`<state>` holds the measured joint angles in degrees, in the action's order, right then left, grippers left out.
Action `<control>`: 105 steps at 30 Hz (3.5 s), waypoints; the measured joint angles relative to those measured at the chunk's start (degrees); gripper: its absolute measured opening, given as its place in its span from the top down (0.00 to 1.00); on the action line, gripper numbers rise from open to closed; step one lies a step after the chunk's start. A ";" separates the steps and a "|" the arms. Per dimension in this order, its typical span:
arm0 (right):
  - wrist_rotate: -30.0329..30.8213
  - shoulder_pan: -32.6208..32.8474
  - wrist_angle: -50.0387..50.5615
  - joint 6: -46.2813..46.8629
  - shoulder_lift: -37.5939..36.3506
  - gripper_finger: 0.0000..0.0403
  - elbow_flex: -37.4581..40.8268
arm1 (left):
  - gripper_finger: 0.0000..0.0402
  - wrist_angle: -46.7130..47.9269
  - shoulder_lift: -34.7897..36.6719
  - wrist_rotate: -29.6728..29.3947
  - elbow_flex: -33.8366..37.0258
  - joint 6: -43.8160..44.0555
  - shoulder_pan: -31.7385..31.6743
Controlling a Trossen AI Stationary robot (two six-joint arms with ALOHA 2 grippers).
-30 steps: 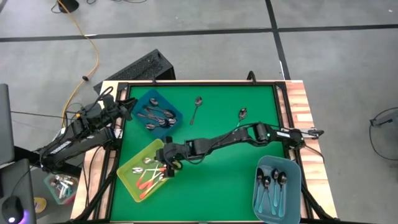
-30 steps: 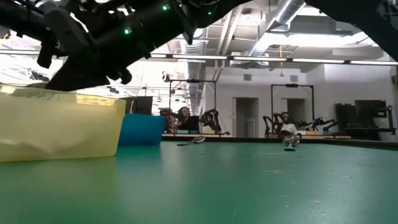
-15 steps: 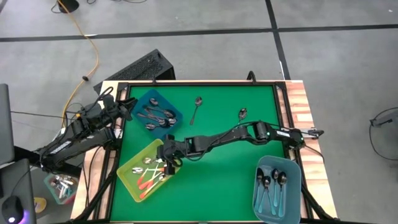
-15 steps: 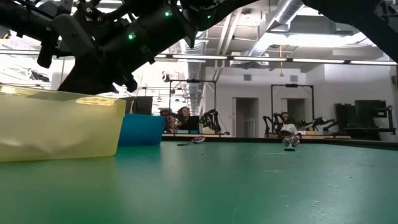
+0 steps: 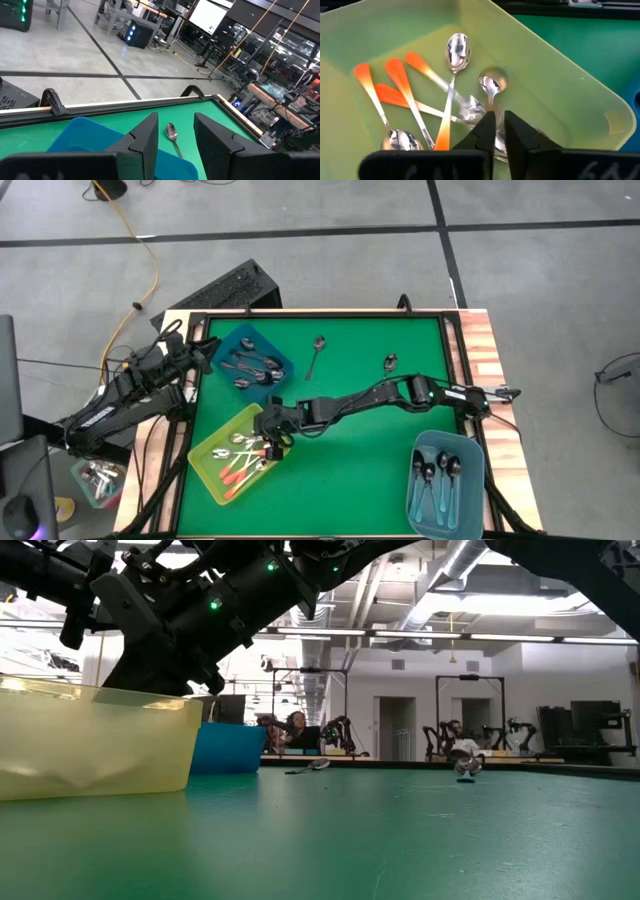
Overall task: Sort silverware by color (type)
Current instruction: Put the orange spoon into the green bin, then put the black spoon into the dark blue bin
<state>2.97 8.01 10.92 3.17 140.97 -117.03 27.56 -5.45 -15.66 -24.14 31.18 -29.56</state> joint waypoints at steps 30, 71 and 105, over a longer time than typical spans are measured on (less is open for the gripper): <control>17.79 -16.71 47.39 3.01 -25.69 0.71 0.16 | 0.73 0.05 -0.02 0.79 0.00 1.60 0.01; -1.73 -37.55 30.93 11.94 -10.54 0.46 7.77 | 0.73 0.40 -0.02 3.29 0.04 -1.10 0.00; -11.84 -38.62 39.96 9.32 -6.66 0.91 3.74 | 0.73 0.42 0.00 3.26 0.02 -2.51 0.02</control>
<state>-8.87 -30.60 50.88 12.49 134.31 -113.30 27.99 -5.46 -12.40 -24.12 28.67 -29.54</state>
